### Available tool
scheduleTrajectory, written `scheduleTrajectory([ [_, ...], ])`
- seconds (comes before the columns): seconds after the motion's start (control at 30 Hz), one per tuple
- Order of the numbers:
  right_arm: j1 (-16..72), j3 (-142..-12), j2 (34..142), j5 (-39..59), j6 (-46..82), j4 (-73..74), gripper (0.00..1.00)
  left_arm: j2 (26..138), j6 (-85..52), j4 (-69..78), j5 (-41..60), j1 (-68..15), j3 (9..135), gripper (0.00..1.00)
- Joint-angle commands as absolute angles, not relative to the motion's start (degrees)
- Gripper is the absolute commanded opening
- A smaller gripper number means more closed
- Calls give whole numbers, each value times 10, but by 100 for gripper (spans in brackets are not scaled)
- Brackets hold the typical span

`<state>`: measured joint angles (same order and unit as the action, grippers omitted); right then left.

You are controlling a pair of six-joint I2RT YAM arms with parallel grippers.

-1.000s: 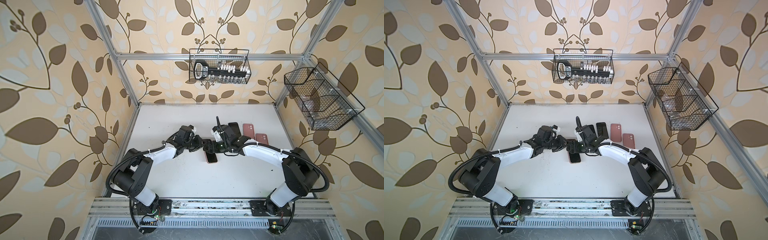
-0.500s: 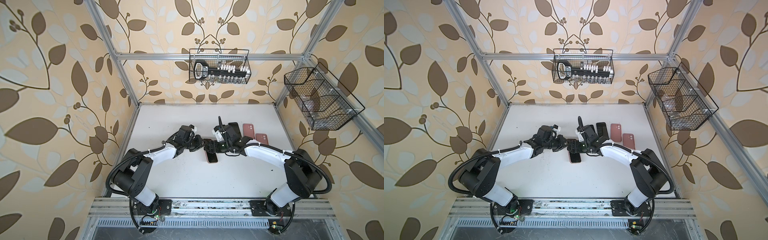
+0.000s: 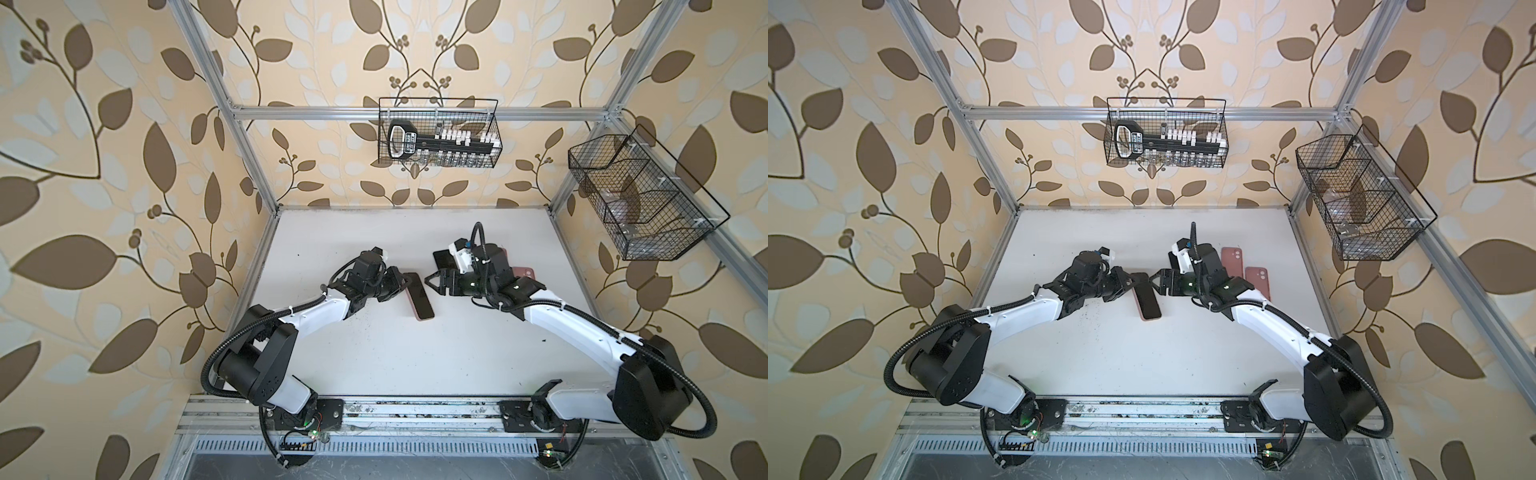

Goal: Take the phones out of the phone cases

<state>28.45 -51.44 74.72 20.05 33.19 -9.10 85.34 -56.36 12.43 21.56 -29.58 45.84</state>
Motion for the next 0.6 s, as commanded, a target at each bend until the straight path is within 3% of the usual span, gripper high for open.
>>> scheduleTrajectory([
  [0.0, 256, -491, 711, 253, 334, -75, 84, 801, -629, 211, 178, -296, 458, 0],
  [0.3, 148, -414, 637, 372, 395, -11, 84, 785, -715, 336, 107, -302, 452, 0],
  [0.57, 109, -348, 580, 401, 445, 57, 83, 794, -738, 417, 78, -312, 446, 0],
])
